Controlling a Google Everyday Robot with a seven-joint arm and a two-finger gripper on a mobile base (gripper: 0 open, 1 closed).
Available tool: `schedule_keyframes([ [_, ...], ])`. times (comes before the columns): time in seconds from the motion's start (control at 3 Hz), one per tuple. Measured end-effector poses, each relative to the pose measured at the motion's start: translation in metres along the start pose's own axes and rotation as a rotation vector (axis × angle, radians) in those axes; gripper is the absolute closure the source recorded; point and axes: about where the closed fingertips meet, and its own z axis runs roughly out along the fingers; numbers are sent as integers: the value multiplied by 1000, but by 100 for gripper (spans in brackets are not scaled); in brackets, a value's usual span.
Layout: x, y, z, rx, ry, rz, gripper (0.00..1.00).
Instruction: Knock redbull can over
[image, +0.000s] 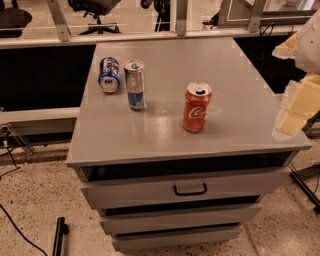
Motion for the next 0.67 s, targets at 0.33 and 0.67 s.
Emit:
schedule_keyframes([
  [0.33,-11,-38,7,0,-87,-38,0],
  [0.67,-46,-85,22,-22,-210,-93,0],
])
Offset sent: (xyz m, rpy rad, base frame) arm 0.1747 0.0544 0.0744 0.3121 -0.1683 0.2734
